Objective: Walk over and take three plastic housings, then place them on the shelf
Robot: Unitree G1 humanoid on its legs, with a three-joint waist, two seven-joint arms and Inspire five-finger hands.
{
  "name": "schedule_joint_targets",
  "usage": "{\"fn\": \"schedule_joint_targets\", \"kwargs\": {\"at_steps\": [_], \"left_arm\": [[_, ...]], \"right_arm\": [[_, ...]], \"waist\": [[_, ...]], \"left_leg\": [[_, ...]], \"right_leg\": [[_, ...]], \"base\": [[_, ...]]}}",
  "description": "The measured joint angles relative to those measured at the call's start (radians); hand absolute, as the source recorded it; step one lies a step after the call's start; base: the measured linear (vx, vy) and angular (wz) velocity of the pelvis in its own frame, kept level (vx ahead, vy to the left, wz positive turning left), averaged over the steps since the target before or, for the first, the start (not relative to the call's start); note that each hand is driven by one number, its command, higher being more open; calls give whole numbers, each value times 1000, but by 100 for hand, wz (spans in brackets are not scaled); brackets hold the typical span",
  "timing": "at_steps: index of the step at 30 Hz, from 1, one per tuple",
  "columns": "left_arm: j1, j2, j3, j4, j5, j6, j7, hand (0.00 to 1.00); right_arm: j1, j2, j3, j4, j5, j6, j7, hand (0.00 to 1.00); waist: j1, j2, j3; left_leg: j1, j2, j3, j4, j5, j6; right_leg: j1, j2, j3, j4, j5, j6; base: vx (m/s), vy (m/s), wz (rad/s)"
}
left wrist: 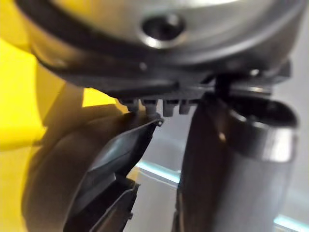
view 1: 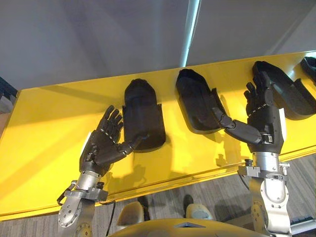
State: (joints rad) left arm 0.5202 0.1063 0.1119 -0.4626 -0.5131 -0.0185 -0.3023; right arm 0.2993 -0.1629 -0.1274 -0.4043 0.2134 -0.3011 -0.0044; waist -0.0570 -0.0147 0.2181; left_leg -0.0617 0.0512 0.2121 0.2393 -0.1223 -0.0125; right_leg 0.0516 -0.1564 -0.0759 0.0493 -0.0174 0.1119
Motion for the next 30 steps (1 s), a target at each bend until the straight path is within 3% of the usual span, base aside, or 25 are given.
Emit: {"fn": "schedule_joint_targets", "kwargs": {"at_steps": [7,12,18,22,27,30], "left_arm": [[0,15,-19,0,0,-1,19,100],[-1,14,-16,0,38,-34,125,100],[-20,-6,44,-1,179,-148,347,100],[-36,-34,90,-32,214,-256,482,100],[-87,-34,96,-63,252,-357,543,100],[-95,-34,98,-88,255,-386,562,100]], "right_arm": [[0,0,-1,0,0,0,12,100],[2,-1,-1,0,-20,-3,18,100],[4,-69,9,0,-158,-14,17,100],[4,-92,44,0,-245,-25,18,100],[-14,-121,126,0,-331,-55,20,100],[-63,-161,186,0,-420,-84,18,100]], "waist": [[-1,3,2],[0,4,2],[1,5,5],[7,0,11],[28,-10,17],[28,-18,27]], "left_leg": [[0,1,-3,0,0,0],[-2,0,-10,0,0,0],[-37,-1,-37,22,-1,1],[-67,10,-53,69,-23,0],[-77,12,-63,93,-44,-4],[-83,12,-69,103,-46,-4]], "right_leg": [[0,0,-1,0,0,0],[1,0,-5,0,0,0],[-8,2,-32,-2,-1,-1],[-8,8,-43,-2,0,-1],[2,11,-51,-1,0,-1],[4,11,-55,0,0,-1]], "base": [[0,0,0],[-5,-1,2],[-7,-3,14],[-3,4,9],[-10,7,4],[-18,8,5]]}}
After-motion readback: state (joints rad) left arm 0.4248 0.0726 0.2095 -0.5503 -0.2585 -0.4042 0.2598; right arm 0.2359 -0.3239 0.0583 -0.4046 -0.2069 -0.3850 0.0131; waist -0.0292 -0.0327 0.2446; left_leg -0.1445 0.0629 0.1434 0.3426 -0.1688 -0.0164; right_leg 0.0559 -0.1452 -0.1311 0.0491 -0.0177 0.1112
